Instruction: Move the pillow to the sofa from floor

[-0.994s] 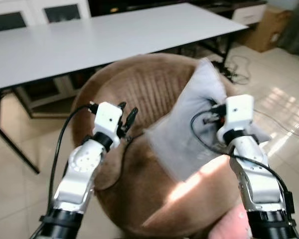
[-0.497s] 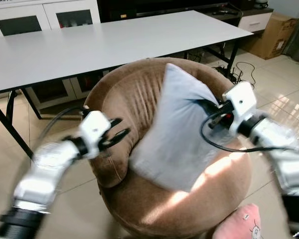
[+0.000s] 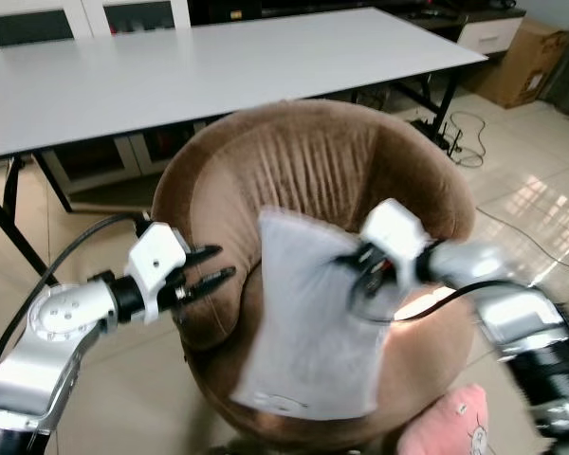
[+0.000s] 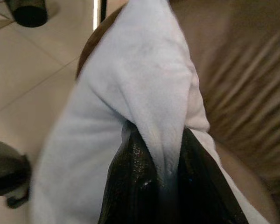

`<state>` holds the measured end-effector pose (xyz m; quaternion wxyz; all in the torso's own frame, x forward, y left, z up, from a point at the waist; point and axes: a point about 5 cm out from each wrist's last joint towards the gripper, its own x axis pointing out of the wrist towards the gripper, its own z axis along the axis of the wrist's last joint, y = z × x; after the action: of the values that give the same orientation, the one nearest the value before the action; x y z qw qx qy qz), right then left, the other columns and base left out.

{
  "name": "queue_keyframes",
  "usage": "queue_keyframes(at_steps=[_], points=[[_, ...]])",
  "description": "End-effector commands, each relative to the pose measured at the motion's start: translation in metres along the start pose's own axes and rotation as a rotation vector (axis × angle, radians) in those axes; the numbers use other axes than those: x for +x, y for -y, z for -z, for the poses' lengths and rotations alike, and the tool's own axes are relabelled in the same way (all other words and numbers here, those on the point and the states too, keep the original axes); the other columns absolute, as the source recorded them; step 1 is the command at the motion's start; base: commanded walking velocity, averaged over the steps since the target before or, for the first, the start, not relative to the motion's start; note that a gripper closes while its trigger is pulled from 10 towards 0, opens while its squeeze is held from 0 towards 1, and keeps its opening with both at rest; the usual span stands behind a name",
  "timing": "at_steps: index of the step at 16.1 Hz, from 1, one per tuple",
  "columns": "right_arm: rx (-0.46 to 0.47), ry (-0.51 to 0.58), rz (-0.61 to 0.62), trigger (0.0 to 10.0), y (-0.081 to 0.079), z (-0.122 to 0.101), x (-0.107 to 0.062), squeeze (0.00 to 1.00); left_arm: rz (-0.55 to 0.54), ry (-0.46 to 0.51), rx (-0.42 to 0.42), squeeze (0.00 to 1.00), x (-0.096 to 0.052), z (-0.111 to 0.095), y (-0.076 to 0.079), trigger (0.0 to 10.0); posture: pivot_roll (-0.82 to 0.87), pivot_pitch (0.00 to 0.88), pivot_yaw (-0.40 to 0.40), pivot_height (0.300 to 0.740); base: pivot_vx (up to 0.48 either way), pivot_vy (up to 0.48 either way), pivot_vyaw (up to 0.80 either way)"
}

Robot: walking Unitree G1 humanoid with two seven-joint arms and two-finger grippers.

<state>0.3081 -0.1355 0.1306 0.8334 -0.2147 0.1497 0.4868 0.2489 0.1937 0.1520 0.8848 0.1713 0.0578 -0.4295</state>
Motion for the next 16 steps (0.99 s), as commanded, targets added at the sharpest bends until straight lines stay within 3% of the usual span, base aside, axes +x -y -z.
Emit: queue_keyframes(at_steps=[1, 2, 5, 7, 9, 11, 13, 16], points=[[-0.017, 0.041, 0.072, 10.0, 0.012, -0.010, 0.015, 0.00, 0.020, -0.007, 0.005, 0.00, -0.005, -0.004, 0.004, 10.0, 0.00, 0.122, -0.022, 0.740, 0.000, 0.000, 0.00], [0.030, 0.048, 0.070, 10.0, 0.011, -0.006, 0.024, 0.00, 0.026, -0.010, -0.001, 0.00, -0.005, -0.005, 0.005, 10.0, 0.00, 0.129, -0.022, 0.740, 0.000, 0.000, 0.00], [0.031, 0.033, 0.131, 10.0, 0.013, 0.002, 0.051, 0.00, 0.043, -0.018, -0.013, 0.00, -0.007, -0.008, 0.011, 10.0, 0.02, 0.162, -0.026, 0.740, 0.000, 0.000, 0.00], [0.044, 0.031, 0.270, 10.0, 0.027, 0.001, 0.057, 0.00, 0.051, -0.027, -0.019, 0.00, -0.010, -0.009, 0.014, 10.0, 0.03, 0.173, -0.031, 0.740, 0.000, 0.000, 0.00], [0.102, 0.110, 0.360, 10.0, 0.044, -0.017, 0.057, 0.00, 0.049, -0.043, -0.023, 0.00, -0.015, -0.008, 0.013, 10.0, 0.04, 0.177, -0.031, 0.740, 0.000, 0.000, 0.00], [0.105, 0.158, 0.329, 10.0, 0.047, -0.030, 0.060, 0.00, 0.052, -0.048, -0.025, 0.00, -0.015, -0.007, 0.014, 10.0, 0.04, 0.178, -0.028, 0.740, 0.000, 0.000, 0.00], [0.027, 0.216, 0.209, 10.0, 0.040, -0.053, 0.072, 0.00, 0.054, -0.052, -0.028, 0.00, -0.013, -0.008, 0.015, 10.0, 0.04, 0.174, -0.029, 0.740, 0.000, 0.000, 0.00], [0.023, 0.289, 0.176, 10.0, 0.039, -0.073, 0.077, 0.00, 0.056, -0.054, -0.028, 0.00, -0.013, -0.008, 0.015, 10.0, 0.04, 0.174, -0.033, 0.740, 0.000, 0.000, 0.00]])
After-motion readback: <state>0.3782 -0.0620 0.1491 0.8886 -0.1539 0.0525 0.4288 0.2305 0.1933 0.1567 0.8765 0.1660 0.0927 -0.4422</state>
